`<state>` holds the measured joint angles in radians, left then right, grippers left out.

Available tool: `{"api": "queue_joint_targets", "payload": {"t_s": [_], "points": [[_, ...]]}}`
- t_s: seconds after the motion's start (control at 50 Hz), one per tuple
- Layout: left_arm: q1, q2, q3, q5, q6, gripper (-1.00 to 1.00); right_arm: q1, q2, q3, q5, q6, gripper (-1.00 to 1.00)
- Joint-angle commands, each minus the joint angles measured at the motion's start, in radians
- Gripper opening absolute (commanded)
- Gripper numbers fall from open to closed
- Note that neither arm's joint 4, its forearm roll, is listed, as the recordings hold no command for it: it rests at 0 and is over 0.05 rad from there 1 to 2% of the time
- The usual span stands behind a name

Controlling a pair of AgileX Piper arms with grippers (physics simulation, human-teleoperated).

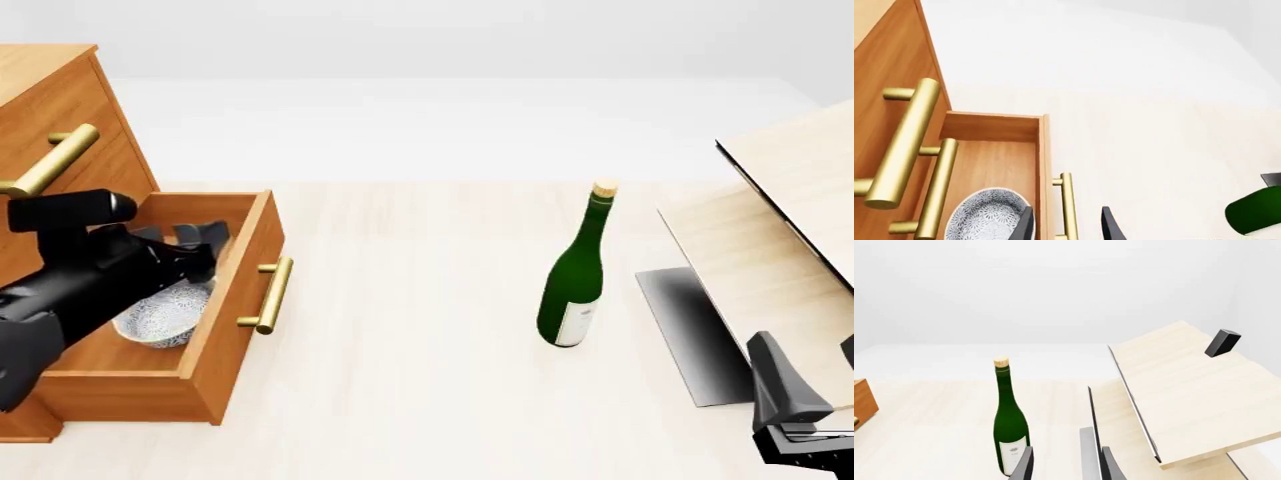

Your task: Put the bowl in the bottom drawer of the cabinet.

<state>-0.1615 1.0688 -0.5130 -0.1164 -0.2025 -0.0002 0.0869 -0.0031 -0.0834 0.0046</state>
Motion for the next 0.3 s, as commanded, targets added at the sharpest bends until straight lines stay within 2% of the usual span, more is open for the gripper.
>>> {"api": "queue_joint_targets", "payload": {"t_s": [0.02,0.08,0.1,0.12,0.16,0.22,0.3], "points": [[-0.013,-0.054,0.003,0.012,0.024,1.0,0.0,0.0,0.0,0.0,0.0,1.0],[-0.013,-0.071,-0.002,0.025,0.026,1.0,0.0,0.0,0.0,0.0,0.0,1.0],[-0.016,-0.09,-0.053,0.09,0.028,1.0,0.0,0.0,0.0,0.0,0.0,1.0],[-0.016,-0.094,-0.06,0.101,0.027,1.0,0.0,0.0,0.0,0.0,0.0,1.0],[-0.017,-0.101,-0.063,0.105,0.029,1.0,0.0,0.001,0.0,0.0,0.0,1.0],[-0.019,-0.091,-0.006,0.033,0.028,1.0,0.0,0.0,0.0,0.0,0.0,1.0],[-0.02,-0.107,-0.035,0.074,0.029,1.0,0.0,0.0,0.0,0.0,0.0,1.0]]}}
